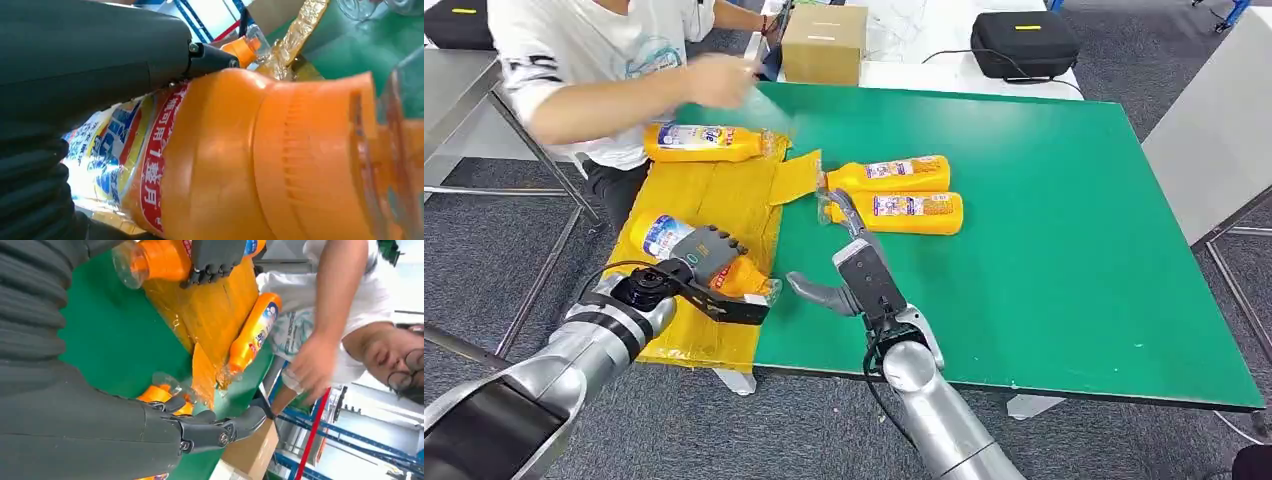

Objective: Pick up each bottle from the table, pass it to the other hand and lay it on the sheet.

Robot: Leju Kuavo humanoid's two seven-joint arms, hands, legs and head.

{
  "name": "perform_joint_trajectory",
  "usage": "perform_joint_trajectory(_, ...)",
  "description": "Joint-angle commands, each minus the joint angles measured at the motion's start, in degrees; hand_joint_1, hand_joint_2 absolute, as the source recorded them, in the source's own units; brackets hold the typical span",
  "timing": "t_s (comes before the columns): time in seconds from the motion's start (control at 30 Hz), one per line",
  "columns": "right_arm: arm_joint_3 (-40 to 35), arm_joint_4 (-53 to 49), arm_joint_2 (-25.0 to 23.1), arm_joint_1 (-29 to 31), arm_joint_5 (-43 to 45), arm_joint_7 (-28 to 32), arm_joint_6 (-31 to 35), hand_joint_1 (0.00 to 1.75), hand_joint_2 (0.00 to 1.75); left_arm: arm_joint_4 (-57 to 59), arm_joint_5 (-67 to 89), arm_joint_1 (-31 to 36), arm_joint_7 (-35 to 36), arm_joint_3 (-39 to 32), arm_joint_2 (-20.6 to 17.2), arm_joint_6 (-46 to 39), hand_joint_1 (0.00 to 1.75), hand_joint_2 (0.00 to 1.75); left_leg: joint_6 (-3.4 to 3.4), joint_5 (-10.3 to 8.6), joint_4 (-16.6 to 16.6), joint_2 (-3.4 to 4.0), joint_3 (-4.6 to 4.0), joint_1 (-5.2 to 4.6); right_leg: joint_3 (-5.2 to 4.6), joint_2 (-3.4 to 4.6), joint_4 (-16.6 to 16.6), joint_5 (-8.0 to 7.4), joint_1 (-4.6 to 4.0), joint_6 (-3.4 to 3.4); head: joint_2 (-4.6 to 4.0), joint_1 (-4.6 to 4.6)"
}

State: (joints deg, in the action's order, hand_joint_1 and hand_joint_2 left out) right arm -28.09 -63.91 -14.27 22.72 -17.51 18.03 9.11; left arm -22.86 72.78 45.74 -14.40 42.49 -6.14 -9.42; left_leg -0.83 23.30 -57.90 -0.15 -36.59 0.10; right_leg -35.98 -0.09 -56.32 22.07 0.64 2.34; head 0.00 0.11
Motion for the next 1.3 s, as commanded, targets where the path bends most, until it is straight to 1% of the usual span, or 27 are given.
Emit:
perform_joint_trajectory(0.03, -1.63, 5.43, 0.42, 4.01, 0.05, -0.27, -0.58, 0.0, 1.75, 6.19, -0.88, 1.1, -0.75, 2.42, 2.97, 0.86, 1.75, 1.75, 0.04, 0.1, 0.01, 0.03, 0.28, 0.02, 0.27, 0.02, 0.0, 0.1, -0.02, -0.07, 0.0, 0.0)
perform_joint_trajectory(0.2, -2.16, 6.68, 0.18, 5.14, -0.09, -0.34, -0.67, 0.0, 1.75, 6.3, -2.56, -0.55, -0.85, 0.97, 3.75, -0.55, 1.75, 1.75, 0.01, 0.09, 0.05, 0.03, 0.34, 0.0, 0.35, 0.03, 0.04, 0.09, 0.0, -0.04, 0.0, 0.02)
perform_joint_trajectory(0.23, -2.2, 6.71, 0.18, 5.19, -0.09, -0.33, -0.66, 0.0, 1.75, 6.18, -2.66, -0.79, -0.7, 0.83, 3.75, -1.15, 0.89, 1.75, 0.01, 0.08, 0.06, 0.02, 0.34, 0.0, 0.34, 0.02, 0.04, 0.08, 0.01, -0.04, 0.0, 0.0)
perform_joint_trajectory(0.27, -2.27, 6.75, 0.18, 5.28, -0.09, -0.33, -0.7, 0.0, 1.75, 6.38, -3.03, -0.96, -0.84, 0.52, 3.86, -0.89, 0.49, 1.75, 0.0, 0.08, 0.06, 0.04, 0.33, -0.01, 0.34, 0.04, 0.03, 0.08, 0.02, -0.04, 0.0, 0.0)
perform_joint_trajectory(0.3, -2.37, 6.85, 0.2, 5.36, -0.1, -0.33, -0.79, 0.0, 1.75, 6.32, -2.91, -1.07, -0.93, 0.6, 3.77, -1.27, 0.14, 1.75, 0.01, 0.13, 0.06, 0.06, 0.45, 0.0, 0.46, 0.06, 0.05, 0.12, 0.01, -0.05, 0.0, 0.02)
perform_joint_trajectory(0.33, -2.53, 7.07, 0.22, 5.5, -0.11, -0.34, -0.93, 0.0, 1.75, 6.32, -2.94, -1.24, -0.93, 0.51, 3.7, -1.76, 0.0, 1.75, 0.03, 0.18, 0.04, 0.09, 0.52, 0.02, 0.53, 0.08, 0.04, 0.15, -0.02, -0.08, 0.0, 0.02)
perform_joint_trajectory(0.37, -2.61, 7.23, 0.23, 5.56, -0.22, -0.38, -0.81, 0.0, 1.75, 6.27, -3.36, -1.38, -1.31, 0.13, 3.64, -1.93, 0.0, 1.75, 0.01, 0.08, 0.06, 0.04, 0.32, 0.0, 0.34, 0.04, 0.04, 0.08, 0.01, -0.04, 0.0, 0.0)
perform_joint_trajectory(0.47, -2.78, 7.63, 0.32, 5.74, -0.21, -0.35, -0.68, 0.0, 1.75, 5.88, -5.17, -1.58, -2.76, -1.63, 3.28, -2.76, 0.0, 1.75, 0.05, 0.18, 0.08, 0.11, 0.54, 0.01, 0.54, 0.11, 0.04, 0.15, -0.01, -0.09, 0.0, 0.0)
perform_joint_trajectory(0.5, -2.8, 7.84, 0.38, 5.83, -0.14, -0.33, -0.74, 0.0, 1.75, 5.45, -6.31, -1.88, -3.66, -2.75, 3.02, -3.92, 0.0, 1.75, 0.03, 0.12, 0.06, 0.11, 0.39, 0.0, 0.4, 0.1, 0.04, 0.09, 0.0, -0.07, 0.0, 0.02)
perform_joint_trajectory(0.53, -2.81, 8.06, 0.41, 5.9, -0.11, -0.26, -0.62, 0.0, 1.75, 5.21, -7.59, -2.11, -4.72, -4.05, 2.87, -4.5, 0.0, 1.75, 0.06, 0.19, 0.07, 0.15, 0.57, 0.02, 0.56, 0.13, 0.04, 0.16, -0.03, -0.11, 0.0, 0.0)
perform_joint_trajectory(0.57, -2.82, 8.35, 0.44, 5.99, -0.04, -0.23, -0.63, 0.0, 1.75, 4.74, -9.24, -2.5, -6.08, -5.66, 2.68, -5.04, 0.0, 1.75, 0.03, 0.1, 0.07, 0.09, 0.38, 0.0, 0.38, 0.08, 0.05, 0.08, 0.0, -0.07, 0.0, 0.02)
perform_joint_trajectory(0.6, -2.8, 8.55, 0.48, 6.03, 0.03, -0.17, -0.63, 0.0, 1.75, 4.45, -10.26, -2.68, -6.8, -6.69, 2.54, -5.26, 0.0, 1.75, 0.06, 0.18, 0.07, 0.13, 0.54, 0.02, 0.53, 0.12, 0.03, 0.15, -0.02, -0.1, 0.0, 0.0)
perform_joint_trajectory(0.63, -2.77, 8.74, 0.49, 6.04, 0.09, -0.11, -0.54, 0.0, 1.75, 3.92, -12.11, -2.99, -8.05, -8.44, 2.46, -5.48, 0.0, 1.75, 0.04, 0.12, 0.07, 0.11, 0.43, 0.01, 0.42, 0.09, 0.04, 0.09, -0.02, -0.07, 0.0, 0.0)
perform_joint_trajectory(0.7, -2.9, 9.11, 0.55, 6.15, 0.09, -0.03, -0.53, 0.0, 1.75, 3.21, -14.33, -3.3, -9.99, -10.49, 2.28, -4.95, 0.0, 1.75, 0.06, 0.19, 0.05, 0.09, 0.58, 0.03, 0.58, 0.07, 0.02, 0.18, -0.04, -0.11, 0.0, 0.0)
perform_joint_trajectory(0.77, -2.91, 9.17, 0.56, 6.14, 0.13, 0.02, -0.54, 0.0, 1.75, 2.91, -15.0, -3.44, -10.54, -11.18, 2.19, -4.9, 0.0, 1.75, 0.02, 0.08, 0.04, 0.07, 0.3, 0.02, 0.31, 0.05, 0.02, 0.06, -0.02, -0.05, 0.0, 0.0)
perform_joint_trajectory(0.8, -2.91, 9.17, 0.56, 6.14, 0.13, 0.02, -0.54, 0.0, 1.75, 2.91, -15.0, -3.44, -10.54, -11.18, 2.19, -4.9, 0.0, 1.75, 0.03, 0.15, 0.01, 0.11, 0.42, 0.05, 0.43, 0.08, 0.01, 0.11, -0.05, -0.07, 0.0, 0.0)
perform_joint_trajectory(0.87, -2.93, 9.15, 0.53, 6.12, 0.14, 0.04, -0.51, 0.0, 1.75, 2.7, -15.44, -3.59, -10.89, -11.59, 2.19, -4.95, 0.0, 1.75, 0.01, 0.07, 0.03, 0.04, 0.28, 0.03, 0.29, 0.01, 0.02, 0.06, -0.02, -0.05, 0.0, 0.0)
perform_joint_trajectory(0.9, -2.95, 9.22, 0.54, 6.15, 0.14, 0.03, -0.51, 0.0, 1.75, 2.41, -16.22, -3.83, -11.57, -12.26, 2.23, -5.04, 0.0, 1.75, 0.05, 0.26, -0.02, 0.09, 0.62, 0.07, 0.63, 0.05, -0.02, 0.24, -0.07, -0.11, 0.0, 0.02)
perform_joint_trajectory(0.93, -3.03, 9.39, 0.54, 6.18, 0.13, 0.02, -0.56, 0.0, 1.75, 1.93, -17.41, -4.25, -12.74, -13.24, 2.24, -4.78, 0.0, 1.75, 0.02, 0.13, 0.0, 0.05, 0.35, 0.05, 0.38, 0.01, 0.0, 0.12, -0.04, -0.06, 0.0, 0.0)
perform_joint_trajectory(1.0, -3.13, 9.72, 0.58, 6.24, 0.14, 0.06, -0.55, 0.0, 1.75, 1.18, -18.62, -4.92, -13.9, -14.34, 2.11, -4.58, 0.0, 1.75, 0.03, 0.15, 0.03, 0.08, 0.43, 0.04, 0.44, 0.05, 0.01, 0.13, -0.04, -0.08, 0.0, 0.0)
perform_joint_trajectory(1.03, -3.18, 9.91, 0.61, 6.25, 0.2, 0.1, -0.61, 0.0, 1.75, 0.54, -19.82, -5.58, -14.81, -15.56, 2.05, -4.69, 0.0, 1.75, 0.01, 0.07, 0.04, 0.07, 0.27, 0.02, 0.29, 0.03, 0.03, 0.05, -0.02, -0.05, 0.0, 0.02)
perform_joint_trajectory(1.1, -3.27, 10.12, 0.66, 6.24, 0.21, 0.23, -0.48, 0.0, 1.75, -0.96, -22.94, -7.01, -17.33, -18.16, 1.78, -4.39, 0.0, 1.75, 0.05, 0.21, 0.03, 0.1, 0.54, 0.05, 0.53, 0.07, 0.0, 0.19, -0.05, -0.1, 0.0, 0.0)
perform_joint_trajectory(1.13, -3.28, 10.19, 0.77, 6.24, 0.26, 0.31, -0.42, 0.0, 1.75, -1.78, -24.38, -7.81, -18.65, -19.28, 1.49, -4.24, 0.0, 1.75, 0.04, 0.14, 0.04, 0.1, 0.4, 0.04, 0.39, 0.06, 0.03, 0.11, -0.04, -0.08, 0.0, 0.02)
perform_joint_trajectory(1.2, -2.98, 10.14, 0.94, 6.06, 0.47, 0.87, 0.64, 0.0, 1.75, -6.0, -32.6, -11.0, -24.47, -25.98, 1.27, -2.18, 0.0, 1.75, 0.04, 0.14, 0.02, 0.1, 0.39, 0.03, 0.39, 0.06, 0.01, 0.12, -0.03, -0.08, 0.0, 0.02)
perform_joint_trajectory(1.23, -3.05, 10.14, 1.06, 6.01, 0.57, 0.98, 0.66, 0.0, 1.75, -7.41, -32.92, -11.87, -24.66, -26.36, 0.75, -1.24, 0.0, 1.75, 0.02, 0.09, 0.06, 0.11, 0.3, 0.02, 0.29, 0.07, 0.04, 0.06, -0.02, -0.05, 0.0, 0.0)
perform_joint_trajectory(1.27, -2.94, 10.04, 1.11, 5.84, 0.39, 1.06, 1.71, 0.0, 1.75, -11.15, -36.91, -13.87, -25.6, -29.21, 1.01, -0.96, 0.0, 1.75, 0.04, 0.19, 0.06, 0.19, 0.5, 0.03, 0.45, 0.15, 0.03, 0.13, -0.03, -0.08, 0.0, 0.0)
perform_joint_trajectory(1.3, -2.95, 10.11, 1.17, 5.74, 0.22, 1.05, 2.11, 0.0, 1.75, -14.28, -39.65, -15.49, -25.6, -30.14, 0.84, 0.16, 0.0, 1.75, 0.01, 0.07, 0.06, 0.11, 0.27, 0.01, 0.24, 0.07, 0.04, 0.05, -0.01, -0.04, 0.0, 0.0)
